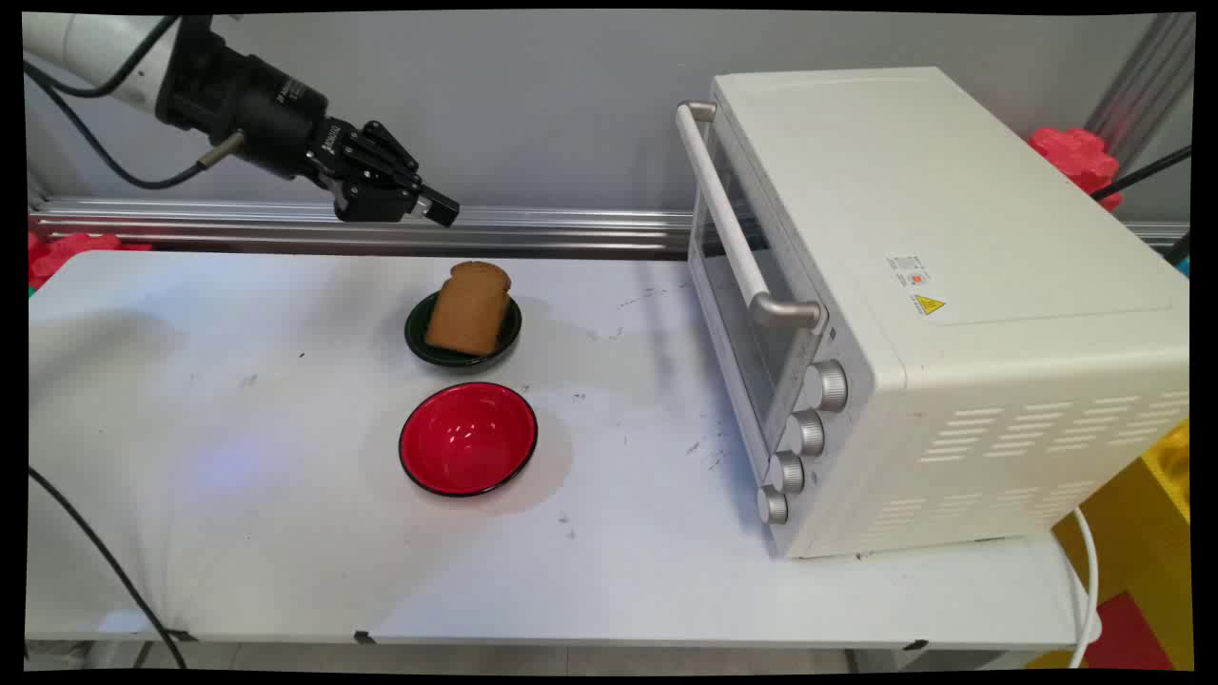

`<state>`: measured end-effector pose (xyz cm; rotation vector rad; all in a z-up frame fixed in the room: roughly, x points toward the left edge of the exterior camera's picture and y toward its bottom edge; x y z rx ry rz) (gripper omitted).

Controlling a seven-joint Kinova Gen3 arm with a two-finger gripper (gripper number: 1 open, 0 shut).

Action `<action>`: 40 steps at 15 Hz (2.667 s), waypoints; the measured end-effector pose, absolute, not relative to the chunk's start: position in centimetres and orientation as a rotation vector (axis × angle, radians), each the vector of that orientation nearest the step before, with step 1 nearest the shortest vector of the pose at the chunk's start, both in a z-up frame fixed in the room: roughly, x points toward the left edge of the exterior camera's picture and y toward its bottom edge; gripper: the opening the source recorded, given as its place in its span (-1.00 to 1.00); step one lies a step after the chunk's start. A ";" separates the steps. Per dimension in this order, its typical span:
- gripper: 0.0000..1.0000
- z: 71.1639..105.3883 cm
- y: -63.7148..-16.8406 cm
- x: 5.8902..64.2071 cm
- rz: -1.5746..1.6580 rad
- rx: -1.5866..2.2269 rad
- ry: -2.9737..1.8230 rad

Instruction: Open the oven

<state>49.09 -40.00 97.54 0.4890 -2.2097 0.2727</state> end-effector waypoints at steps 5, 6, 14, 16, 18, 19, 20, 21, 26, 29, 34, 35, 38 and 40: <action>-1.00 97.8 -41.2 48.2 0.260 0.504 -2.219; -1.00 97.9 -41.6 47.7 0.257 0.504 -2.221; -1.00 100.8 -44.8 41.1 0.256 0.478 -2.216; -1.00 101.6 -45.5 39.6 0.264 0.469 -2.211; -1.00 102.3 -46.3 38.2 0.275 0.459 -2.207; -1.00 102.8 -46.8 37.2 0.282 0.451 -2.206; -1.00 103.1 -47.3 36.4 0.286 0.445 -2.206; -1.00 103.4 -47.7 35.6 0.288 0.437 -2.206; -1.00 103.9 -49.6 32.5 0.285 0.414 -2.214; -1.00 103.7 -50.7 31.0 0.279 0.406 -2.220; -1.00 102.7 -51.9 29.2 0.275 0.406 -2.238; -1.00 102.5 -52.1 28.9 0.272 0.408 -2.241; -1.00 101.7 -52.6 27.9 0.266 0.415 -2.247; -1.00 101.2 -53.0 27.2 0.263 0.422 -2.247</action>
